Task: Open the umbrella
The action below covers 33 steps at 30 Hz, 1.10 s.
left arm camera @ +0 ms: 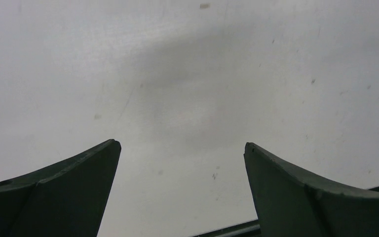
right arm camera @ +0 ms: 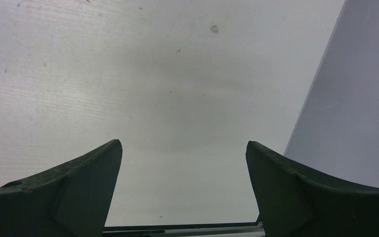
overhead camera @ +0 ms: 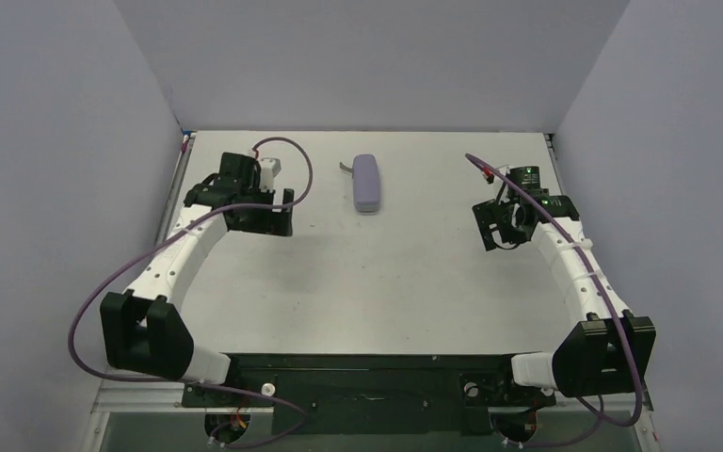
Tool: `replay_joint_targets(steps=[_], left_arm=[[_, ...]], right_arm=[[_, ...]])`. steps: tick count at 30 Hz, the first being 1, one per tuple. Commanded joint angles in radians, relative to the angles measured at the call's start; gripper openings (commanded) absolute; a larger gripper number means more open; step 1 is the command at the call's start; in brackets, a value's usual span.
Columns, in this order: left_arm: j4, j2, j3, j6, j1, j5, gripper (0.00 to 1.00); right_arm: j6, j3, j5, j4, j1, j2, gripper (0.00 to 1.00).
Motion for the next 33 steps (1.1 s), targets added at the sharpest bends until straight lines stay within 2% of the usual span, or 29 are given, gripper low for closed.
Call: replay_joint_targets(steps=[1,5,9,15,21,28,33], left_arm=[[0.166,0.152,0.237,-0.114,-0.075,-0.020,0.97],[0.232,0.341,0.415,-0.182,-0.186,-0.082,0.97],[0.267,0.507,0.582,-0.240,-0.237,-0.127,0.97],[0.292,0.734,0.797,-0.309,-0.271,-0.144,0.97],[0.308,0.914,0.987,-0.311,-0.288,-0.127,0.97],[0.336,1.063,1.072,-0.305,-0.288,-0.135,0.99],[0.337,1.114,1.075,-0.302,-0.288,-0.125,0.87]], right_arm=[[0.026,0.055,-0.033,0.007,-0.053,0.010,0.92],[0.018,0.029,-0.044,0.008,-0.116,0.001,0.92],[0.006,-0.002,-0.044,0.008,-0.136,-0.030,0.92],[-0.001,-0.026,-0.032,0.007,-0.140,-0.062,0.92],[0.009,-0.036,-0.030,0.008,-0.143,-0.057,0.92],[0.020,-0.008,-0.032,-0.004,-0.147,-0.034,0.92],[0.020,0.014,-0.032,-0.015,-0.149,-0.011,0.92]])
